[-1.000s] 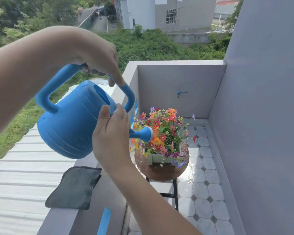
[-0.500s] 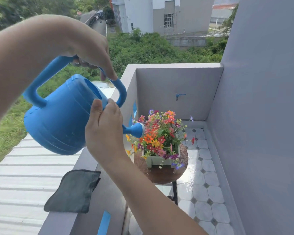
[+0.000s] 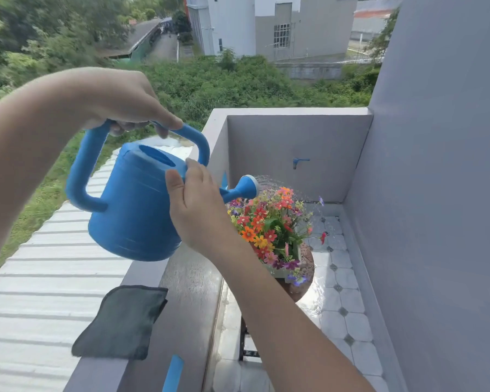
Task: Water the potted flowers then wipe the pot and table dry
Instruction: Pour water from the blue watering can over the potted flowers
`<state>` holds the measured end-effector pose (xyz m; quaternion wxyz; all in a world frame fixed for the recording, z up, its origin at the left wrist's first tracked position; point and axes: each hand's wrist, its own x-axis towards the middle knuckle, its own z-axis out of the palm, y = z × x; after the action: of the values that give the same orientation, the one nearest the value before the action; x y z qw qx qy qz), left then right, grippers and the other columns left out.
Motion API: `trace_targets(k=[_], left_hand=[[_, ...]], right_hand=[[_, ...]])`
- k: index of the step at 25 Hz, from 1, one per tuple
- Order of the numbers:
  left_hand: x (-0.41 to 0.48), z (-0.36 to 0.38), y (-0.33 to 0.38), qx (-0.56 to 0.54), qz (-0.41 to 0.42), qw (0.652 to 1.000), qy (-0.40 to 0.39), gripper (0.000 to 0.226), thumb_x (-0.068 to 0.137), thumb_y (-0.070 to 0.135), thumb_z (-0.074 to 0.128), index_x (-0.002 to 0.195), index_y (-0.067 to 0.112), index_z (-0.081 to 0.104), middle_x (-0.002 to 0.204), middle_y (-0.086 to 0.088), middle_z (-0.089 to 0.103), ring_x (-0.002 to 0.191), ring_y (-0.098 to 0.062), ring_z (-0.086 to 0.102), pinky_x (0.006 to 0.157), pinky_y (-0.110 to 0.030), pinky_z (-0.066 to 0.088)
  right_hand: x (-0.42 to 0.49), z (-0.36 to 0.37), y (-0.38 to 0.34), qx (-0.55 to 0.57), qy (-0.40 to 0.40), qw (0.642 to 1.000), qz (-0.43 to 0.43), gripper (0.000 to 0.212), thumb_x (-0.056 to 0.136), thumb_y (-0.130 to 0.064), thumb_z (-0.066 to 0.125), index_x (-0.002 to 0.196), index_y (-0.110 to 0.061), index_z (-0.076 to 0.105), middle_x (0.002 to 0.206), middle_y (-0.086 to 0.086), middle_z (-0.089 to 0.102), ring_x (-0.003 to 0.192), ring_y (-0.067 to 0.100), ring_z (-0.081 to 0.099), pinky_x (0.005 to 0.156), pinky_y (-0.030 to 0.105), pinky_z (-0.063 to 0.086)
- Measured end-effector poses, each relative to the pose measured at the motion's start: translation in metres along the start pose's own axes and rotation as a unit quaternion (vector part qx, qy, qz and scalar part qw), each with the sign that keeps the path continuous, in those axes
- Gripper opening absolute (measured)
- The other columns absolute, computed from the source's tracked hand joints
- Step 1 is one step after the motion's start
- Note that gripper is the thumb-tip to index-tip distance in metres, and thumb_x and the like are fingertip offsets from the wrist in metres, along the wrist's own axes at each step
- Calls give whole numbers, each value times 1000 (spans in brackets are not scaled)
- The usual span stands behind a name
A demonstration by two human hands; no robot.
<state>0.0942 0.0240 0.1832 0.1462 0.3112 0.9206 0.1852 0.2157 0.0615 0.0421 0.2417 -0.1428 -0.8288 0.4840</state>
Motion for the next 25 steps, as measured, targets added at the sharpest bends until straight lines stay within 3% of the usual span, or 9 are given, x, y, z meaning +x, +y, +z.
trace_targets(k=[3, 7, 10, 16, 18, 25], left_hand=[[-3, 12, -28, -109, -12, 994, 24, 33, 82, 33, 70, 78, -1, 69, 50, -4, 31, 45, -16, 24, 46, -24, 22], [6, 40, -83, -241, -56, 963, 110, 32, 82, 32, 70, 78, 1, 69, 50, -3, 29, 45, -16, 21, 49, -25, 19], [9, 68, -114, -287, -84, 937, 182, 37, 74, 42, 69, 75, 5, 70, 47, -4, 30, 42, -19, 24, 48, -25, 23], [27, 131, -139, -229, -139, 907, 325, 47, 90, 33, 55, 61, -6, 53, 55, -11, 40, 53, -24, 34, 51, -34, 30], [38, 148, -145, -232, -161, 892, 353, 49, 92, 31, 51, 62, -7, 50, 53, -8, 41, 51, -20, 35, 51, -29, 30], [69, 195, -153, -251, -180, 870, 385, 49, 97, 30, 46, 53, 14, 31, 48, 3, 33, 46, -14, 31, 49, -24, 26]], right_hand=[[18, 1, 11, -73, -44, 996, -41, 51, 101, -31, 29, 139, 2, 26, 141, 15, 35, 132, 26, 24, 111, 34, 15], [38, 16, 30, -137, -138, 980, -49, 56, 101, -34, 26, 146, -2, 16, 156, 12, 15, 145, 20, 4, 117, 32, 2], [55, 32, 47, -177, -177, 967, -54, 56, 101, -35, 24, 147, -6, 13, 157, 9, 11, 145, 18, 1, 117, 32, 0], [96, 68, 91, -236, -238, 939, -79, 55, 101, -34, 22, 148, -7, 11, 158, 6, 8, 146, 15, 1, 118, 30, 2], [111, 80, 107, -255, -259, 928, -86, 55, 101, -33, 22, 149, -8, 9, 159, 5, 5, 146, 14, 1, 118, 30, 2], [139, 99, 155, -287, -322, 898, -83, 54, 101, -31, 19, 149, -11, 1, 159, 2, -3, 145, 11, -4, 119, 30, 2]])
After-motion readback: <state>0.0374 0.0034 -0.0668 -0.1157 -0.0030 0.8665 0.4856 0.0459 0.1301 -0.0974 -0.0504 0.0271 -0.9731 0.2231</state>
